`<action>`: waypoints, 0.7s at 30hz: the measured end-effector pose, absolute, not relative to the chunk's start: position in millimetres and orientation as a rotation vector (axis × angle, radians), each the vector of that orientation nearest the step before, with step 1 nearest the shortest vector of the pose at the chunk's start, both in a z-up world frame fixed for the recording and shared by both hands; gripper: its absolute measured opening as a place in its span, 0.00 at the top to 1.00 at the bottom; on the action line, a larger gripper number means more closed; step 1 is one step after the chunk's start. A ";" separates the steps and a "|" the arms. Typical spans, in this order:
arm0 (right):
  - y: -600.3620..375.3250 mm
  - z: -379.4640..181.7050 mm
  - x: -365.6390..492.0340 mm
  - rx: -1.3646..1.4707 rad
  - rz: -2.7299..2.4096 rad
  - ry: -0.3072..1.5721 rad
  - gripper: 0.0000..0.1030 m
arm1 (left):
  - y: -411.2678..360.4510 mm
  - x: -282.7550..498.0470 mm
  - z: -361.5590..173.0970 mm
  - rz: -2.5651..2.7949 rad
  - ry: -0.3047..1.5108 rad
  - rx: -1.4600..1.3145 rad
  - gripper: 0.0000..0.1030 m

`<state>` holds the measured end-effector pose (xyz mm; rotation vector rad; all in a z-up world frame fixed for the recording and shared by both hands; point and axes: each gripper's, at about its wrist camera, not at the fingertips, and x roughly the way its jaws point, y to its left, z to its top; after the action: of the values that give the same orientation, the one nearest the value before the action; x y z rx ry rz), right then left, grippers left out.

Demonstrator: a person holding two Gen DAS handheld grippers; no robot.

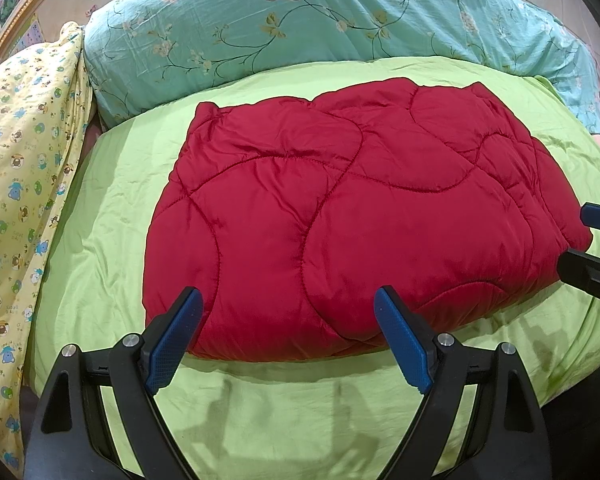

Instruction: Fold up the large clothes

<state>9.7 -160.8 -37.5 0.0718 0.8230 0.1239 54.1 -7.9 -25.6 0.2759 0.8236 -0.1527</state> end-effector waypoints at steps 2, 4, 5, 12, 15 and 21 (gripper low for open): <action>-160.6 -37.2 9.5 0.071 0.125 0.822 0.11 | -7.8 54.7 -25.0 -0.152 0.823 0.275 0.14; -160.6 -37.3 9.4 0.071 0.125 0.822 0.11 | -7.9 54.3 -25.2 -0.152 0.823 0.275 0.14; -160.4 -36.9 9.9 0.071 0.125 0.821 0.11 | -7.8 54.7 -24.6 -0.152 0.822 0.275 0.14; -160.1 -36.9 9.5 0.071 0.125 0.821 0.11 | -8.5 53.6 -23.8 -0.151 0.820 0.275 0.14; -159.7 -37.0 9.4 0.071 0.123 0.821 0.11 | -8.6 53.5 -24.0 -0.151 0.820 0.275 0.14; -160.0 -36.1 10.2 0.073 0.126 0.820 0.11 | -8.6 53.6 -24.2 -0.151 0.820 0.274 0.14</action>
<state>10.2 -160.0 -36.1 0.0726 0.8203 0.1258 53.6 -8.6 -24.2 0.2743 0.8200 -0.1515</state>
